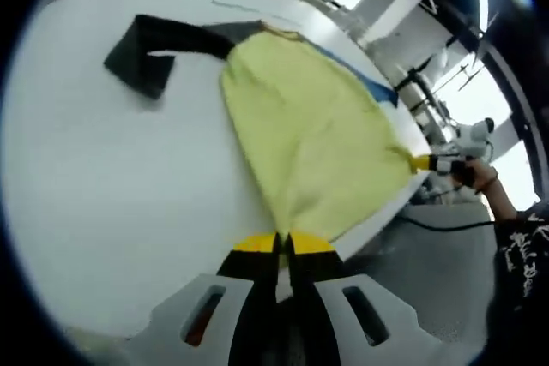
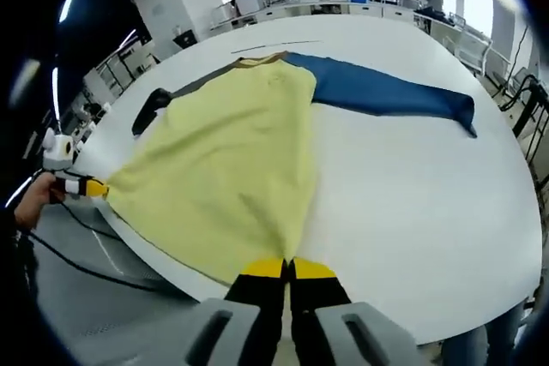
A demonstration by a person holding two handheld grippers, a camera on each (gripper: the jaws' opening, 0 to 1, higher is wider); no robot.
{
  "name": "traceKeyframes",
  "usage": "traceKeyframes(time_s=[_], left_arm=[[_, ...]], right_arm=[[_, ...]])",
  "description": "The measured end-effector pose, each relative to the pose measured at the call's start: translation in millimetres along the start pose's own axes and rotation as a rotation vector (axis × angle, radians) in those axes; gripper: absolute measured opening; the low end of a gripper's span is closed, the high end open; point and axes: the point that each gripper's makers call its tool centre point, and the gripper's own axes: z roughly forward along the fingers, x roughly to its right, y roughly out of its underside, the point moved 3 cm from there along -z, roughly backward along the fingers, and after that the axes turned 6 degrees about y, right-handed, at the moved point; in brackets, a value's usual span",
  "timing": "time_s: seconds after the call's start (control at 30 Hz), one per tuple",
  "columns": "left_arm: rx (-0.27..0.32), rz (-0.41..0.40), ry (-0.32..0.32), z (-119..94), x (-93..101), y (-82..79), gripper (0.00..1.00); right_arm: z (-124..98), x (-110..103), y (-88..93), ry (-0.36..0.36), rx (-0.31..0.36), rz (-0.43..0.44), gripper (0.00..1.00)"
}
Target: Fold the garment on the visible template until the final outline fits inside the template.
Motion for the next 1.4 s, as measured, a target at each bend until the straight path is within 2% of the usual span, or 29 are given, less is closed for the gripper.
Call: traceKeyframes(time_s=[0.23,0.4,0.73,1.1,1.4], left_arm=[[-0.017,0.018,-0.017,-0.9,0.1,4.6,0.01],[-0.054,0.029,-0.033,-1.4,0.1,13.3,0.01],[-0.1,0.061,-0.067,3.4,0.6,16.5,0.02],[-0.114,0.119,-0.085,5.0,0.9,16.3,0.03],[-0.112,0.117,-0.096,3.9,2.8,17.4,0.03]], right_arm=[[1.0,2.0,4.1,0.028,-0.005,-0.031,0.0],[1.6,1.2,7.7,0.044,-0.013,-0.053,0.0],[1.1,3.1,9.8,0.073,-0.028,-0.105,0.0],[1.0,7.1,12.9,0.086,-0.046,-0.122,0.0],[-0.2,6.4,16.1,0.095,-0.058,-0.127,0.0]])
